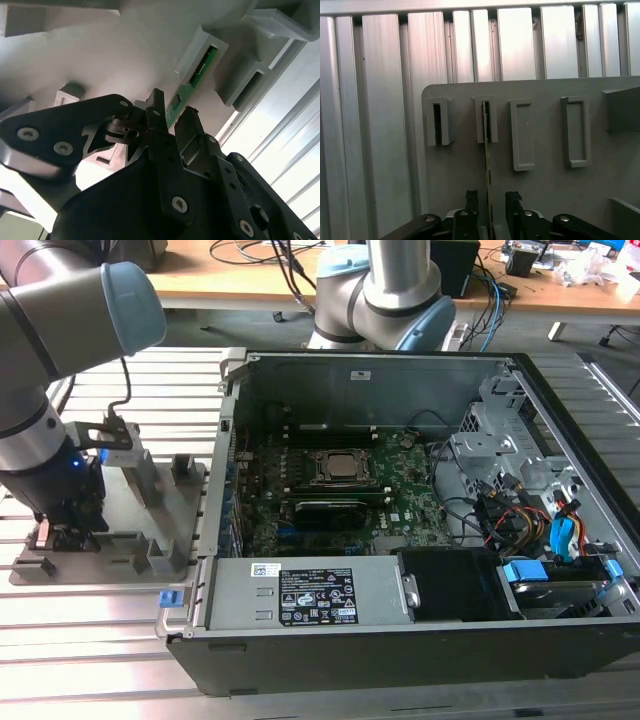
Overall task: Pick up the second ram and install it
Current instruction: 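Pick up the second ram and move it above second insertion slot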
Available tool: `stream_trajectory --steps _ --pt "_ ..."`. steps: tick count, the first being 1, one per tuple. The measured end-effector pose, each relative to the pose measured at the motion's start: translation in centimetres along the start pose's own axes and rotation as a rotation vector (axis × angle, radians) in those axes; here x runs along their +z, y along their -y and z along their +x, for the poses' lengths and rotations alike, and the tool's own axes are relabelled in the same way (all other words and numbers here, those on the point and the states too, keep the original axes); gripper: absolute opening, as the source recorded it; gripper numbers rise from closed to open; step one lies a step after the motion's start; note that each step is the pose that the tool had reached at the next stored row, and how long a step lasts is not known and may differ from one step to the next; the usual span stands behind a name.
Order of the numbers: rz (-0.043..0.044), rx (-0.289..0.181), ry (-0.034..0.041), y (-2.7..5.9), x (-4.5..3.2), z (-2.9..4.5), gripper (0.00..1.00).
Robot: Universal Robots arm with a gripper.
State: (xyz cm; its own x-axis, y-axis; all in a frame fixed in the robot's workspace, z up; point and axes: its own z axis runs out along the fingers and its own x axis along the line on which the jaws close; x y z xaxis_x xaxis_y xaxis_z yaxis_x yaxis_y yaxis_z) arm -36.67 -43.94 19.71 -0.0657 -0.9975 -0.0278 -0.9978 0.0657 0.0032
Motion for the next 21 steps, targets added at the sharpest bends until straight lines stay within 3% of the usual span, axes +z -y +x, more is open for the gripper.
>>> stream_trajectory --steps 3,9,12,21 --pt "-0.0001 0.000 -0.0001 -0.63 0.01 -0.18 0.36" --pt "0.0000 0.000 0.0000 -0.69 0.03 -0.19 0.36" --pt "-0.0001 0.000 0.0001 -0.69 0.03 -0.19 0.16" --pt "-0.0001 0.000 0.0001 -0.69 0.03 -0.19 0.14"
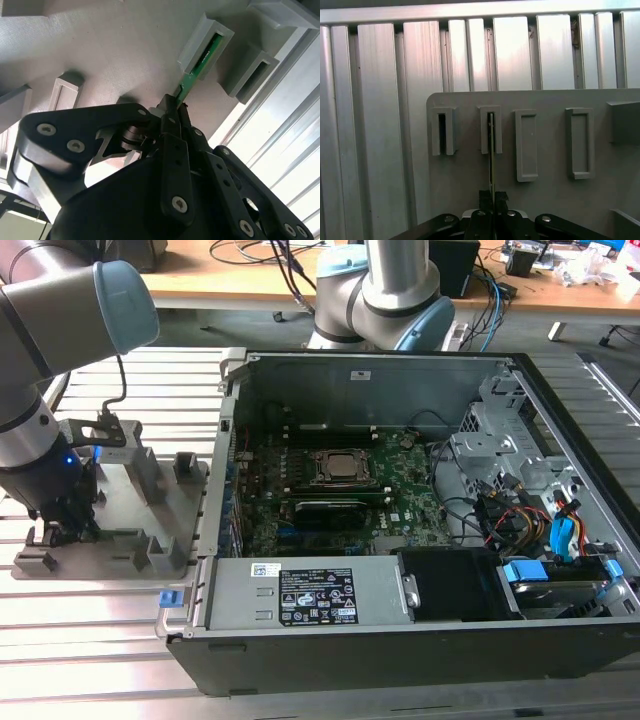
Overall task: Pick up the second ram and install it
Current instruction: 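Pick up the second ram and move it above second insertion slot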
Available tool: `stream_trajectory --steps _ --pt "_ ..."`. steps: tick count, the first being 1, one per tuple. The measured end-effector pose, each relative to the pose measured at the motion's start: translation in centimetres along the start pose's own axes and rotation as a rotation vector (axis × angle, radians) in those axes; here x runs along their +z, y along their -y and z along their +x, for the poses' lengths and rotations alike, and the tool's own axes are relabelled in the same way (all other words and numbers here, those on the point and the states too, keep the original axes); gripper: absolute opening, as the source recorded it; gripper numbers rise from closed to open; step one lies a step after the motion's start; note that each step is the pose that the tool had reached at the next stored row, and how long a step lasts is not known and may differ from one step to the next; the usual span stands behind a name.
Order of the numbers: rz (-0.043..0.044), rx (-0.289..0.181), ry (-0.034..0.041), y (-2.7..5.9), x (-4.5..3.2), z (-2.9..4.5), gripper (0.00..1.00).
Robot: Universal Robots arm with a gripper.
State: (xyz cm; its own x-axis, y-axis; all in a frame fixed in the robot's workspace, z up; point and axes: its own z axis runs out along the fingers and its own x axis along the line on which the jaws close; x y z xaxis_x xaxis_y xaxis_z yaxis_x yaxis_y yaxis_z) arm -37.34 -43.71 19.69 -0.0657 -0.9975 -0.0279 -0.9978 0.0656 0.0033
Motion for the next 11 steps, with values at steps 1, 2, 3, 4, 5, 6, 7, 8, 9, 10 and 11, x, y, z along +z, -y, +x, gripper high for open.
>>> stream_trajectory --steps 1,2,3,4,5,6,7,8,9,10,11 --pt "0.0000 0.000 0.0000 0.00 0.00 0.00 0.14" --pt "0.0000 0.000 0.0000 0.00 0.00 0.00 0.14" --pt "0.0000 0.000 0.0001 0.00 0.00 0.00 0.14" --pt "0.0000 0.000 0.0001 0.00 0.00 0.00 0.14" --pt "0.0000 0.000 0.0001 0.00 0.00 0.00 0.14" --pt "0.0000 0.000 0.0000 0.00 0.00 0.00 0.14" --pt "0.0000 0.000 0.0001 0.00 0.00 0.00 0.14" --pt "0.0000 0.000 0.0001 0.00 0.00 0.00 0.14" --pt "0.0001 0.000 0.0002 0.00 -0.01 0.00 0.14" --pt "-0.0002 0.000 0.0000 0.00 -0.22 0.00 0.14" --pt "0.0000 0.000 0.0001 0.00 -0.46 -0.01 0.14"
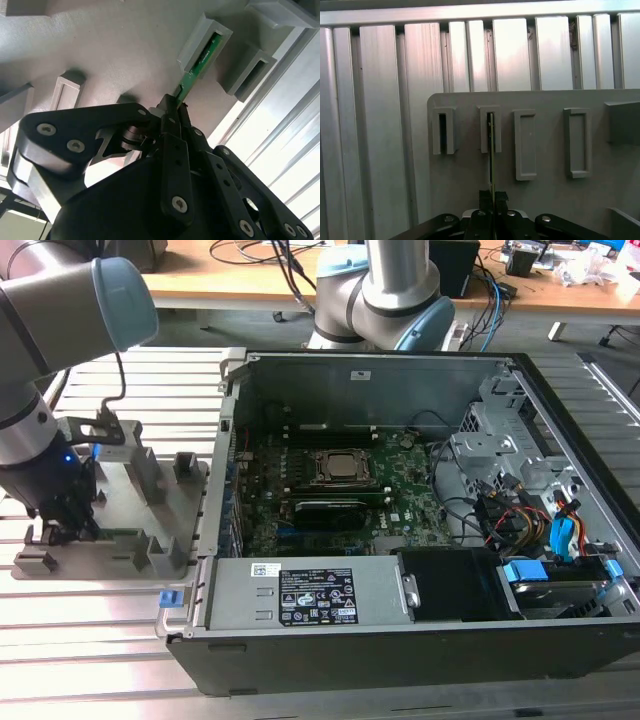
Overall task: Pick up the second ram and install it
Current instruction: 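Pick up the second ram and move it above second insertion slot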
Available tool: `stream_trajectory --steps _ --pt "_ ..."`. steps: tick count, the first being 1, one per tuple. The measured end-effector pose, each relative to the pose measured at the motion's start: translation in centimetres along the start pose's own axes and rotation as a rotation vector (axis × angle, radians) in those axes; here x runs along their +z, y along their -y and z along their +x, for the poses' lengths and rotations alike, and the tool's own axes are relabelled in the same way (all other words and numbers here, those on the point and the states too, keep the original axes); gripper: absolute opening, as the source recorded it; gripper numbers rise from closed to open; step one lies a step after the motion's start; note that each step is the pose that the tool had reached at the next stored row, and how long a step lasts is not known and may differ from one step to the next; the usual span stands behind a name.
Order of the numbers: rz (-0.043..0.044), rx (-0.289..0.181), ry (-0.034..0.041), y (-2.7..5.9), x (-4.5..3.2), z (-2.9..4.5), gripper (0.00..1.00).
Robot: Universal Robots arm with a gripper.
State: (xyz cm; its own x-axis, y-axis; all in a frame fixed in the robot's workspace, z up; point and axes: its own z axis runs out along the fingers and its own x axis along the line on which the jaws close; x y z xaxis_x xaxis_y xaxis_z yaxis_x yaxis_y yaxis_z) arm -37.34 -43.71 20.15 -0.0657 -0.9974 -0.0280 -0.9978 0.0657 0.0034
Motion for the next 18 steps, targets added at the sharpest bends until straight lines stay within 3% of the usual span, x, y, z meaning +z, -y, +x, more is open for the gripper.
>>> stream_trajectory --steps 4,13,18 --pt "0.0001 0.000 0.0001 0.00 -0.48 -0.02 0.14" --pt "0.0001 0.000 0.0001 -0.01 -2.69 -0.08 0.14" --pt "0.0001 0.000 0.0001 -0.01 -4.31 -0.12 0.14"
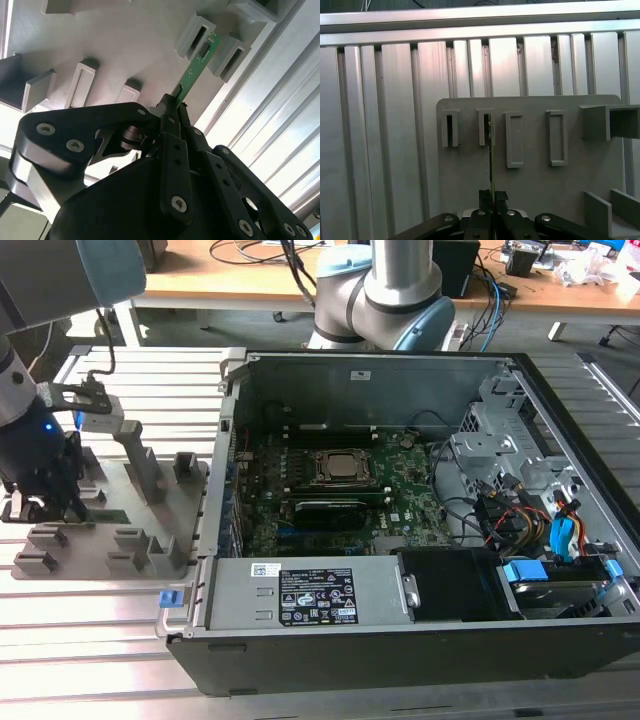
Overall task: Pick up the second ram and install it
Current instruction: 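Pick up the second ram and move it above second insertion slot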
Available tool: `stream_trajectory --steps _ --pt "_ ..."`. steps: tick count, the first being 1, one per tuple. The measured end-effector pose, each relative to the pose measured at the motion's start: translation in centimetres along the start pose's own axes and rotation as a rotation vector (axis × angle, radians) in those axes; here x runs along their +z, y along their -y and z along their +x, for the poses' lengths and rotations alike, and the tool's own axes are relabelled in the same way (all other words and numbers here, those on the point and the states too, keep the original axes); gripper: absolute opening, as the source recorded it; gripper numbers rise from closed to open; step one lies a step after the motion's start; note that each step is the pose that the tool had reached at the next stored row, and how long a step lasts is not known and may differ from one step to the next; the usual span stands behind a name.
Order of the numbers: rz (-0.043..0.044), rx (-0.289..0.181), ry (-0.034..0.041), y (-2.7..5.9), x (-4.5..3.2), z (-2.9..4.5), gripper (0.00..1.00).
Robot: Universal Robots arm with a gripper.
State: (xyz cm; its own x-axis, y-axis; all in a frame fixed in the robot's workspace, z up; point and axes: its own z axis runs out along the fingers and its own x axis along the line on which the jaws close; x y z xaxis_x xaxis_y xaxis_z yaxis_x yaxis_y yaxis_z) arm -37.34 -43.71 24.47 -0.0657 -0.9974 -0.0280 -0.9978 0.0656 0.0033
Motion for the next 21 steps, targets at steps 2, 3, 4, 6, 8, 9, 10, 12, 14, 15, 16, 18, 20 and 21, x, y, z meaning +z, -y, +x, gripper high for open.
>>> stream_trajectory --steps 2,3,4,6,8,9,10,12,14,15,16,18,20,21 --pt "0.0001 0.000 0.0001 0.00 -0.43 -0.01 0.14" --pt "0.0000 0.000 0.0000 0.00 -0.78 -0.02 0.14" --pt "0.0000 0.000 0.0000 0.00 -1.04 -0.03 0.14" --pt "0.0000 0.000 0.0000 -0.01 -1.72 -0.05 0.14" --pt "0.0000 0.000 0.0000 -0.01 -2.42 -0.07 0.14" --pt "0.0000 0.000 0.0001 -0.01 -2.64 -0.08 0.14" --pt "0.0000 0.000 0.0000 -0.01 -3.06 -0.09 0.14" --pt "0.0000 0.000 0.0000 -0.01 -3.55 -0.10 0.14" --pt "0.0000 0.000 0.0000 -0.01 -3.91 -0.11 0.14" --pt "0.0000 0.000 0.0000 -0.02 -4.23 -0.12 0.14" --pt "0.0000 0.000 0.0000 -0.02 -4.70 -0.13 0.14" --pt "0.0000 0.000 0.0000 -0.02 -5.10 -0.15 0.14" --pt "0.0000 0.000 0.0000 -0.02 -5.54 -0.16 0.14" --pt "0.0000 0.000 0.0000 -0.02 -5.71 -0.16 0.14"
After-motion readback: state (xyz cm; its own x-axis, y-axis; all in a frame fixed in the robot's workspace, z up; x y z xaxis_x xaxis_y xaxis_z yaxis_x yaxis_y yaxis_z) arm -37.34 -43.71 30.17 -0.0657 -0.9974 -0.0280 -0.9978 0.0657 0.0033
